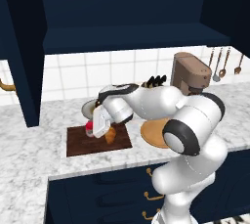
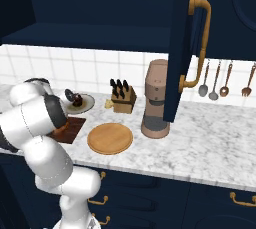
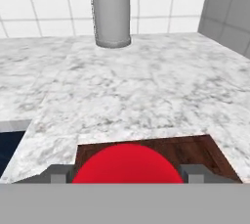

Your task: From the different types of pastries on the counter, select a croissant and place it on the cutting board. Then retrieve a jar of jam from the cabinet and place it alongside the croissant on the cutting board.

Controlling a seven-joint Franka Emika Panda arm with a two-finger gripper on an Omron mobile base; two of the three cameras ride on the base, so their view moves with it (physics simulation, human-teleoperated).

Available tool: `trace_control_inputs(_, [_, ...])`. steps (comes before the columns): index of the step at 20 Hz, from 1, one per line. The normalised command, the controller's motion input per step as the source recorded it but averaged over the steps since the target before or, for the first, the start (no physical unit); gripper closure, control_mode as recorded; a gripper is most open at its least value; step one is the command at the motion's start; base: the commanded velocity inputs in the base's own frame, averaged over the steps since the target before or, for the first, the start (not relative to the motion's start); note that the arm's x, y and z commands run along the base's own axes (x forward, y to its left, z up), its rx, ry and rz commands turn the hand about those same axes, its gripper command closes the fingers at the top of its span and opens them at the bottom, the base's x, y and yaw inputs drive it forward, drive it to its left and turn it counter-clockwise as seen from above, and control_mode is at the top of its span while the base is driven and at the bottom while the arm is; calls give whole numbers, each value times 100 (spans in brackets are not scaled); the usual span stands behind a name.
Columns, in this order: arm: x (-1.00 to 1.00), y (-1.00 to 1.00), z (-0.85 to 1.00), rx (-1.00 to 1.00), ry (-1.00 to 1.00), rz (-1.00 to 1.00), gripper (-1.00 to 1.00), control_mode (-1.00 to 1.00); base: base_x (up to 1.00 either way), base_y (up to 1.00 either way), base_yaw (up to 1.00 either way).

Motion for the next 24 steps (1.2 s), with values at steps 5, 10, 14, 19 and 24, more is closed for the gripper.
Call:
trace_control_inputs(5, [13, 2, -32, 0, 8, 0, 100, -100, 0, 0, 0])
trace_control_inputs(10, [29, 5, -8, -3, -1, 0, -100, -100, 0, 0, 0])
trace_control_inputs(14, [31, 0, -6, -3, -7, 0, -100, -100, 0, 0, 0])
trace_control_inputs(19, [31, 0, -6, -5, -11, 0, -100, -100, 0, 0, 0])
trace_control_inputs(24, [1, 0, 15, -1, -12, 0, -100, -100, 0, 0, 0])
